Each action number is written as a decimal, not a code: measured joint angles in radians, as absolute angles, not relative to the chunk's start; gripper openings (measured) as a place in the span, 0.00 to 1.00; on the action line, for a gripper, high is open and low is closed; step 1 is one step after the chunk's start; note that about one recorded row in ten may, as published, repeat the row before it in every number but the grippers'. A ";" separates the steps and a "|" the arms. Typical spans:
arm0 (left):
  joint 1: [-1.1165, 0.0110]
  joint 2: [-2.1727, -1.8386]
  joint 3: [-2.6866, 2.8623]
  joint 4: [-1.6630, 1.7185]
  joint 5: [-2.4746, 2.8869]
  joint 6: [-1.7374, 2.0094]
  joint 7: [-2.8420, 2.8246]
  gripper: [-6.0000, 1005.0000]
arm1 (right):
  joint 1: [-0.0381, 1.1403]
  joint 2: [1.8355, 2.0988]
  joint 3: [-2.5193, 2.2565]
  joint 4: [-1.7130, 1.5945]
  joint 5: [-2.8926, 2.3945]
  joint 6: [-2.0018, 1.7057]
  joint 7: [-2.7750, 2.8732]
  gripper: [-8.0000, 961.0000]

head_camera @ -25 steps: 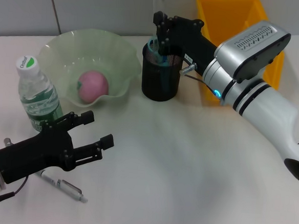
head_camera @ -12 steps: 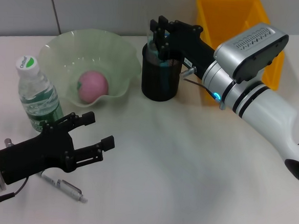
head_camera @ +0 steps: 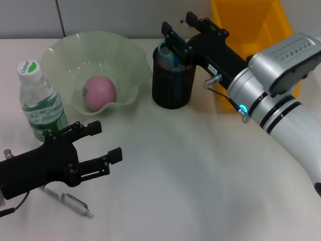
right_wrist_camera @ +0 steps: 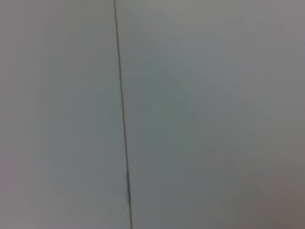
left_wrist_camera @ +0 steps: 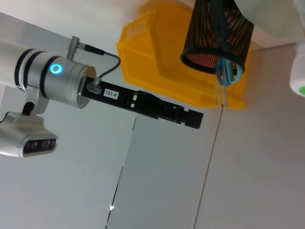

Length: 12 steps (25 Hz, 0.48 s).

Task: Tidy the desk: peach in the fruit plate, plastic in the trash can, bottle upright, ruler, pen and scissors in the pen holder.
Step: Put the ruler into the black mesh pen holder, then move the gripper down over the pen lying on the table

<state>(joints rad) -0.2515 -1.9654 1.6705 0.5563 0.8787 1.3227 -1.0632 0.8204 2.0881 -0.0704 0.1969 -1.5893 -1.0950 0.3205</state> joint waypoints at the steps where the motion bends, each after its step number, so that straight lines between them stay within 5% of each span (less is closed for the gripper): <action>1: -0.252 -1.964 1.670 0.558 0.879 1.323 -1.060 0.85 | 0.808 2.088 -0.068 0.194 -1.589 -1.112 0.320 0.45; 8: -0.259 -1.960 1.653 0.596 0.933 1.324 -1.055 0.85 | 0.743 2.084 -0.077 0.196 -1.603 -1.259 0.349 0.68; 12: -0.256 -1.959 1.595 0.693 1.065 1.322 -1.092 0.85 | 0.686 2.078 -0.078 0.128 -1.731 -1.398 0.511 0.67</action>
<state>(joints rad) -0.2558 -1.9590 1.5946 0.6926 1.0653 1.3223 -1.0921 0.6863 2.0782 -0.0784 0.1284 -1.7311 -1.3981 0.5114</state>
